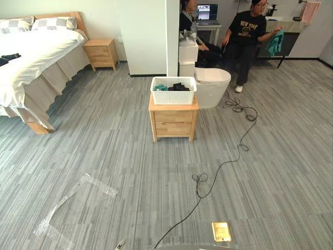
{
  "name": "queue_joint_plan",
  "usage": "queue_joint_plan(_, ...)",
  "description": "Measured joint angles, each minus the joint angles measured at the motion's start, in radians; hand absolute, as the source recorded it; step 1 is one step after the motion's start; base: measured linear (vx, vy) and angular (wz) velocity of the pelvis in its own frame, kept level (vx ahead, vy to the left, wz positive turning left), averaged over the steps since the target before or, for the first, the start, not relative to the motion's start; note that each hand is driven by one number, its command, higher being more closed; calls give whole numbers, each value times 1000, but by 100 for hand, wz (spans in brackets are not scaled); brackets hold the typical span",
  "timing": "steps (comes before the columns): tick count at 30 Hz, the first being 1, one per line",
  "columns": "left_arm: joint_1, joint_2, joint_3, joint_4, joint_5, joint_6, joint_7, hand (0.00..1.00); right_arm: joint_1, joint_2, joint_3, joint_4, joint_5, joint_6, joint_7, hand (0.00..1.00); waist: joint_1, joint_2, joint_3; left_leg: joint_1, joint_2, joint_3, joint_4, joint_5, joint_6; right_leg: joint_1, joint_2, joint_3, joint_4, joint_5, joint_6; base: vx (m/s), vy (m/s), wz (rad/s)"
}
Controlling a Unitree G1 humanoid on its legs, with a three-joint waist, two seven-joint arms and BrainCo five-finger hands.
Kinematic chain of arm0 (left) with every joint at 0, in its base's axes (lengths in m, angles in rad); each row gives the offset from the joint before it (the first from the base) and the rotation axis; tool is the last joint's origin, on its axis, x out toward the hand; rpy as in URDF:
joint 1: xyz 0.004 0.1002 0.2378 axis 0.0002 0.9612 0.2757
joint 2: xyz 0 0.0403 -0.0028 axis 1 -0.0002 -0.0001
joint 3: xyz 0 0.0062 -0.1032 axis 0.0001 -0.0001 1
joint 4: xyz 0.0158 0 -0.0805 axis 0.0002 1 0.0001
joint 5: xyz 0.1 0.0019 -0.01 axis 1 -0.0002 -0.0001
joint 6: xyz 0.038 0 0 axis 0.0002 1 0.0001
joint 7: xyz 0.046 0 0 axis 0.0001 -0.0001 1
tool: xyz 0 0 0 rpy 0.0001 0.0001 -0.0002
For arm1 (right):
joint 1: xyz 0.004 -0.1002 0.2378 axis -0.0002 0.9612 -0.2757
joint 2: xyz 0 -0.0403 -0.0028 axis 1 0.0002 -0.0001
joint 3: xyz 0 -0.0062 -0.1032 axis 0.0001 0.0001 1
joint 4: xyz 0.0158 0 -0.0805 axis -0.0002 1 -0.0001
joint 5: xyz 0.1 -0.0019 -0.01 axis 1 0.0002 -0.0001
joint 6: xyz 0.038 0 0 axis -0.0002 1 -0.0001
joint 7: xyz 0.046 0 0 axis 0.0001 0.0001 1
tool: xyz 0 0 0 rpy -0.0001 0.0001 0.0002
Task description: Pick up the laundry basket with both hands and put the clothes into the washing machine.
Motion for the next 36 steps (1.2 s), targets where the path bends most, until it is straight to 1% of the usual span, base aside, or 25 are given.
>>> queue_joint_plan(5, -37, -14, 6, 10, -31, -2, -20, 0, -48, 3, -41, 10, 0, -1, 1, 0, 0, 5, 12, 21, 6, 10, -17, -1, -1, 22, 7, 0, -23, 1, 7, 50, -30, -3)
queue_joint_plan(8, -59, -35, 6, 27, -37, -9, -31, 0, -75, 2, -43, 17, 0, -2, 1, 0, -2, 7, 24, 35, 10, 14, -17, -5, -8, 36, 8, 1, -26, -2, 28, 14, -26, -4)
queue_joint_plan(20, -76, -32, 4, 45, -37, -10, -60, 0, -93, 7, -62, 18, 2, -3, 2, 0, 0, 5, 33, 39, 12, 22, -18, -7, -11, 39, 10, 4, -27, -2, 28, -2, -7, -2)
queue_joint_plan(30, -76, -31, 3, 46, -40, -10, -61, 0, -96, 7, -63, 18, 12, -3, 2, 0, 4, 4, 34, 39, 13, 50, -20, -8, -11, 28, 14, 33, -26, 3, 20, -9, -14, -8)
queue_joint_plan(34, -82, -32, 8, 45, -52, -12, -62, 0, -119, 21, -107, 18, 75, -4, 1, 0, 3, 5, 60, 55, 15, 78, -20, -9, -11, 30, 18, 59, -17, 9, 16, -20, -17, -20)
queue_joint_plan(36, -82, -35, 12, 43, -65, -16, -62, 0, -131, 39, -148, 16, 100, -4, 2, 0, 0, 1, 71, 52, 15, 80, -19, -17, -9, 10, 16, 57, 29, -9, 39, -43, -18, -5)
